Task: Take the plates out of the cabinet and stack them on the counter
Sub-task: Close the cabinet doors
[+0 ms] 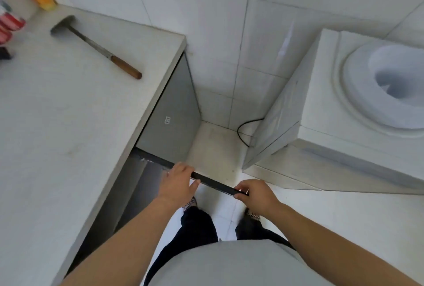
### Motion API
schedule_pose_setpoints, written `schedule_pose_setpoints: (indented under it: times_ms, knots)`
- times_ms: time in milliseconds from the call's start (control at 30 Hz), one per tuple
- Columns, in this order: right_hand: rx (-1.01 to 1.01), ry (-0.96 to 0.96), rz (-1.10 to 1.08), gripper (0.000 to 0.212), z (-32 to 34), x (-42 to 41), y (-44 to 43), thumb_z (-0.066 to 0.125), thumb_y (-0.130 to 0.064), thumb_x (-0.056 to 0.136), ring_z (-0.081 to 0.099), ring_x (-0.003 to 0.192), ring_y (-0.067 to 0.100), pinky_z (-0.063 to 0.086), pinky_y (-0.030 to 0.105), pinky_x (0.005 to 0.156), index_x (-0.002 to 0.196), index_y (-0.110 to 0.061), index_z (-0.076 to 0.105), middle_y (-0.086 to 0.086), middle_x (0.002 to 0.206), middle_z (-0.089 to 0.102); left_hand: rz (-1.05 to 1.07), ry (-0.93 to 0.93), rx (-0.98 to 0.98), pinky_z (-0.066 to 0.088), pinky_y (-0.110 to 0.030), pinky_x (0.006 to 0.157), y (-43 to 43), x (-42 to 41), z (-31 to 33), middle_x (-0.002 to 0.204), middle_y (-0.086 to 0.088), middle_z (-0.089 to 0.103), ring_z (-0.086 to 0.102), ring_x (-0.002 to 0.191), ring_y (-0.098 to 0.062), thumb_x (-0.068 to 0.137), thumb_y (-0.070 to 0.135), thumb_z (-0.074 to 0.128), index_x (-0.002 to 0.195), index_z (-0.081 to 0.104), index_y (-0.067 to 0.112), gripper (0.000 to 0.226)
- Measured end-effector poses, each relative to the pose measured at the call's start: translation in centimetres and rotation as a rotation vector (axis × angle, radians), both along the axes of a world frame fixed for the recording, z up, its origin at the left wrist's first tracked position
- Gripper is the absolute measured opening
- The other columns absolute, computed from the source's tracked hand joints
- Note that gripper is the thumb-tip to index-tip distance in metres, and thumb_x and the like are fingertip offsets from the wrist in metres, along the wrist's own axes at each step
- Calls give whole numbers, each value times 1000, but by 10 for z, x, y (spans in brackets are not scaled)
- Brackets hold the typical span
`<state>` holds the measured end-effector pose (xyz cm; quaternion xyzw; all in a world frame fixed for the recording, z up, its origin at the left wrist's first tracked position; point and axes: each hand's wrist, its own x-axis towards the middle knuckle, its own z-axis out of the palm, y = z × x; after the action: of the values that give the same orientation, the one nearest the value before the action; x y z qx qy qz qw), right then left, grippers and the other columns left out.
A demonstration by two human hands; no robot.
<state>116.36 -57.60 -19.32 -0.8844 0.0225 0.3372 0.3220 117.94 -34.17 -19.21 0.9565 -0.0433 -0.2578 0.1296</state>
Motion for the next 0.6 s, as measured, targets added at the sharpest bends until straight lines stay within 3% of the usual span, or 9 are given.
schedule_pose_setpoints:
  times_ms: [167, 300, 467, 600]
  knots:
    - [141, 23, 69, 21, -11, -2, -10, 69, -24, 82, 57, 81, 14, 46, 22, 75, 101, -13, 70, 1, 91, 66, 197, -6, 50, 20, -43, 117, -27, -37, 0, 156, -1, 18, 6, 146, -23, 95, 42, 39, 144, 28, 20, 55]
    - [243, 34, -33, 24, -20, -7, -17, 68, -20, 83, 59, 84, 10, 41, 5, 67, 106, -13, 69, -1, 94, 65, 313, 0, 90, 17, -43, 118, -50, -53, 8, 159, 1, 0, -2, 147, -22, 97, 43, 33, 148, 14, 23, 59]
    - [238, 50, 59, 24, -24, -2, -14, 72, -17, 79, 62, 81, 12, 44, 17, 75, 102, -11, 70, 2, 90, 68, 496, 37, -9, 17, -41, 117, -66, -61, 15, 159, 0, 2, 3, 146, -22, 97, 43, 34, 149, 14, 21, 60]
    - [242, 59, 63, 25, -28, -6, -13, 75, -20, 76, 62, 74, 12, 45, 16, 73, 101, -14, 71, -2, 82, 66, 665, -45, -122, 18, -34, 116, -71, -58, 15, 158, -1, 11, 12, 145, -19, 96, 34, 42, 149, 14, 15, 62]
